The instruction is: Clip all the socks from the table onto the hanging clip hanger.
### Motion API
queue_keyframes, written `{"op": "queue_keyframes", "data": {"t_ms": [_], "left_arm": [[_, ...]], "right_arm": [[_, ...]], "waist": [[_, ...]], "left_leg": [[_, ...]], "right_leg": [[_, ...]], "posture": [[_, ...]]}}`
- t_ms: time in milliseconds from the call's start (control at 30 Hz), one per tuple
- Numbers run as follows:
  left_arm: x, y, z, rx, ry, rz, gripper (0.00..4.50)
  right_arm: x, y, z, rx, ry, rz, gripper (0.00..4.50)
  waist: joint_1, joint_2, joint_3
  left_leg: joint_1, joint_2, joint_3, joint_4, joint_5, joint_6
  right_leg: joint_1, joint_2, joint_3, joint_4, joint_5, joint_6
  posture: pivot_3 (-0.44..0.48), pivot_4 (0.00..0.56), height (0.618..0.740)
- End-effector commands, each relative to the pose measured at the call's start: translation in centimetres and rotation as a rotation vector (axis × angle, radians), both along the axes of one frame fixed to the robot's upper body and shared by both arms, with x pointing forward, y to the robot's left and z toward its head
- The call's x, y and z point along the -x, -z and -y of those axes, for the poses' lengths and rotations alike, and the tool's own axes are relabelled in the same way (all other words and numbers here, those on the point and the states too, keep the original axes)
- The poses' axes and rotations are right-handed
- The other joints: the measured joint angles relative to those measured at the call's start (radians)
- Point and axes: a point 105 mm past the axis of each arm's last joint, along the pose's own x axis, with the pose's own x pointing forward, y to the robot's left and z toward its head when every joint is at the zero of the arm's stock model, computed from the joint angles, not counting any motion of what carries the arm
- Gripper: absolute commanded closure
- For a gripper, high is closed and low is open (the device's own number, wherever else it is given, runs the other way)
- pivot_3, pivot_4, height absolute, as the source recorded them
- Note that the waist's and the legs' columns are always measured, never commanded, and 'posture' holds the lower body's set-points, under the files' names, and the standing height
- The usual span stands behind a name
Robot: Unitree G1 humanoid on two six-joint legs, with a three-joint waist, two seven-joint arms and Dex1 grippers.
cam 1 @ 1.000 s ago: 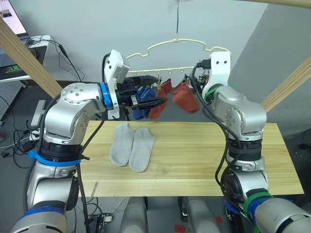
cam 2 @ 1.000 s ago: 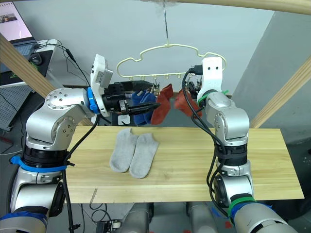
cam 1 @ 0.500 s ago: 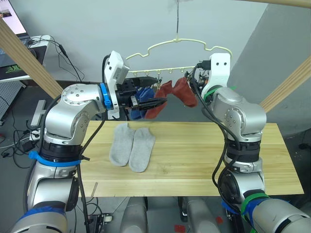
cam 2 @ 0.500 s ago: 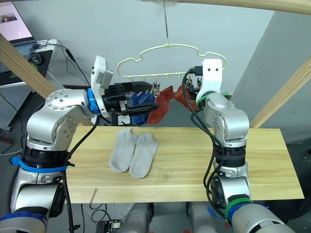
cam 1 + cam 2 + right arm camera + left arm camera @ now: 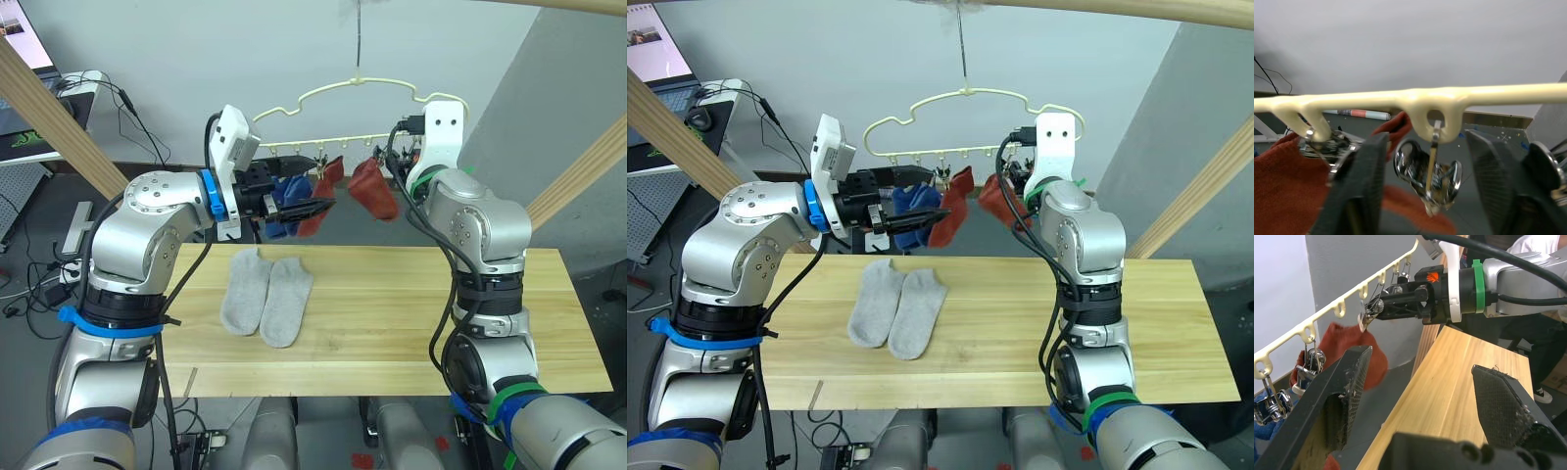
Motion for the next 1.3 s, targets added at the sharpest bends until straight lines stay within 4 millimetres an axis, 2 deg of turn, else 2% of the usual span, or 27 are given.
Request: {"op": "queue_keyframes", "data": {"t_ms": [33,133,233,1300], "left_arm": [[0.7,-1.2,0.0,0.004,0.012,0.067,0.77],[0.6,-1.2,0.1,0.006,0.013,0.067,0.77],[0.6,-1.2,0.1,0.006,0.014,0.067,0.77],[0.5,-1.1,-0.2,0.002,-0.019,0.069,0.77]], "right_arm": [[0.3,-1.7,-0.1,-0.003,-0.003,0.065,1.89],[0.3,-1.8,-0.1,0.000,0.000,0.067,1.89],[0.3,-1.7,-0.1,0.000,-0.001,0.065,2.46],[-0.7,-2.9,-1.8,-0.068,-0.051,0.091,2.46]], "waist": [[0.000,0.000,0.000],[0.000,0.000,0.000],[0.000,0.000,0.000],[0.001,0.000,0.000]], "left_leg": [[0.000,0.000,0.000,0.000,0.000,0.000],[0.000,0.000,0.000,0.000,0.000,0.000],[0.000,0.000,0.000,0.000,0.000,0.000],[0.000,0.000,0.000,0.000,0.000,0.000]], "right_leg": [[0.000,0.000,0.000,0.000,0.000,0.000],[0.000,0.000,0.000,0.000,0.000,0.000],[0.000,0.000,0.000,0.000,0.000,0.000],[0.000,0.000,0.000,0.000,0.000,0.000]], "posture": [[0.105,0.255,0.740],[0.105,0.255,0.740],[0.103,0.256,0.740],[0.116,0.263,0.740]]}}
